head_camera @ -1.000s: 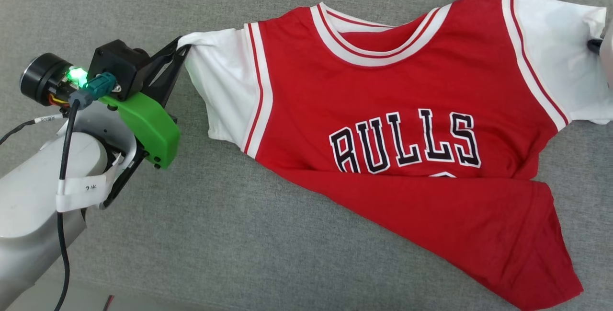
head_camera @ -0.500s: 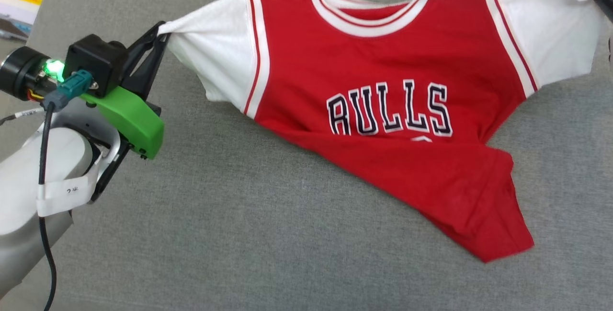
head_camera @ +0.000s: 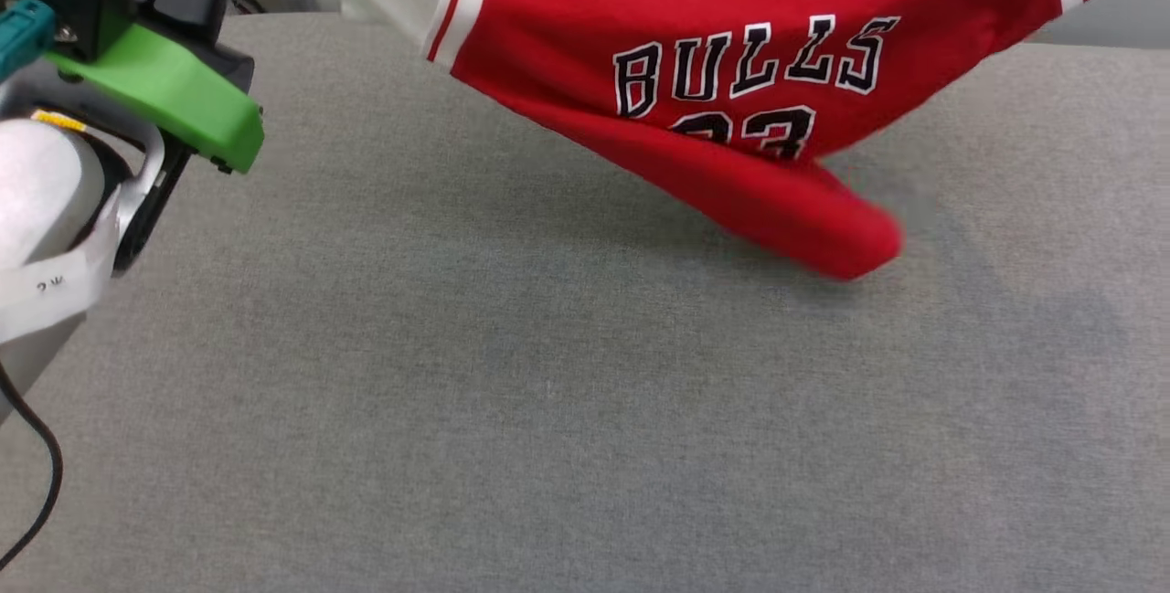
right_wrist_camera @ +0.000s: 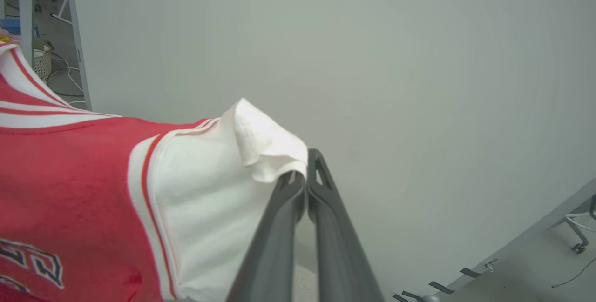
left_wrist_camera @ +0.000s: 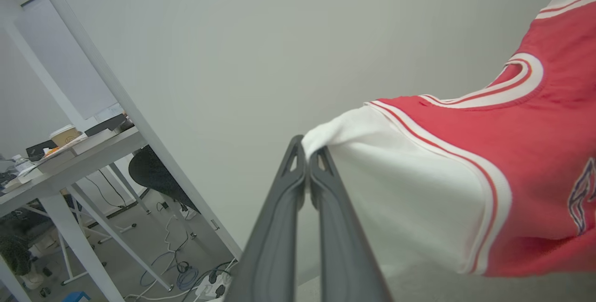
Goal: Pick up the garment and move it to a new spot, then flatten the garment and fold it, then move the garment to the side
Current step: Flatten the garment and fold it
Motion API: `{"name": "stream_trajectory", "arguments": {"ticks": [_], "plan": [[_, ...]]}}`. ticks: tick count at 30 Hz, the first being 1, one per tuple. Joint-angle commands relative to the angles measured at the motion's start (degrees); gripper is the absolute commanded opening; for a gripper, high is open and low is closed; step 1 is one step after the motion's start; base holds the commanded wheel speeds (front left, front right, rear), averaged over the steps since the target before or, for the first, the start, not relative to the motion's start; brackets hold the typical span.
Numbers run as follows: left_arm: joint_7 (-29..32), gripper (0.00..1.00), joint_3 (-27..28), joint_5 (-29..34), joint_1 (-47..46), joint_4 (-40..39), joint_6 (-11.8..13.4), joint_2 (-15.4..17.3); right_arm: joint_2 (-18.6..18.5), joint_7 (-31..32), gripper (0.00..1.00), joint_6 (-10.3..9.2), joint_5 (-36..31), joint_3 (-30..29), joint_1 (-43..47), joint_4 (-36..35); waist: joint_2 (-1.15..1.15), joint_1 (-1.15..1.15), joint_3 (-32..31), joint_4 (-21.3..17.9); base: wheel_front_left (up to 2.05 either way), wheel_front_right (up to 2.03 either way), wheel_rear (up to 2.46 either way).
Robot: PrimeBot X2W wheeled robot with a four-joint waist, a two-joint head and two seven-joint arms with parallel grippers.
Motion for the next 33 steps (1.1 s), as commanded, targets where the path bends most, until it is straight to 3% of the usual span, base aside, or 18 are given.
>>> {"name": "stream_trajectory", "arguments": {"ticks": [1, 9, 16, 26, 33], "plan": [[0.12, 0.00, 0.33, 0.57, -1.87, 0.45, -0.35, -0.44, 0.46, -0.18, 0.00, -0.03, -0.49, -0.62, -1.22, -0.43, 0.00, 0.00, -1.58, -1.25, 0.00, 0.00, 0.00], [1.50, 0.00, 0.74, 0.76, -8.84, 4.19, -3.35, -4.03, 2.03, 1.14, 0.00, -0.03, -3.58, -1.96, -5.05, -0.95, 0.00, 0.00, -0.37, -1.85, 0.00, 0.00, 0.00], [2.11, 0.00, 1.49, 2.16, -19.00, 11.34, -6.62, -8.54, 3.51, 1.43, 0.00, -0.03, -8.28, -0.18, -15.44, 3.80, 0.00, 0.00, 6.16, -2.39, 0.00, 0.00, 0.00], [0.37, 0.00, 3.69, 5.90, -38.04, 24.32, -10.17, -14.18, 7.72, -6.52, 0.00, -0.03, -18.13, -0.75, -35.12, 15.60, 0.00, 0.00, 17.42, -4.07, 0.00, 0.00, 0.00], [-2.46, 0.00, 5.56, 6.68, -46.80, 32.35, -11.50, -16.89, 11.60, -12.15, 0.00, -0.03, -22.47, -1.82, -45.10, 22.65, 0.00, 0.00, 21.09, -4.94, 0.00, 0.00, 0.00]]}}
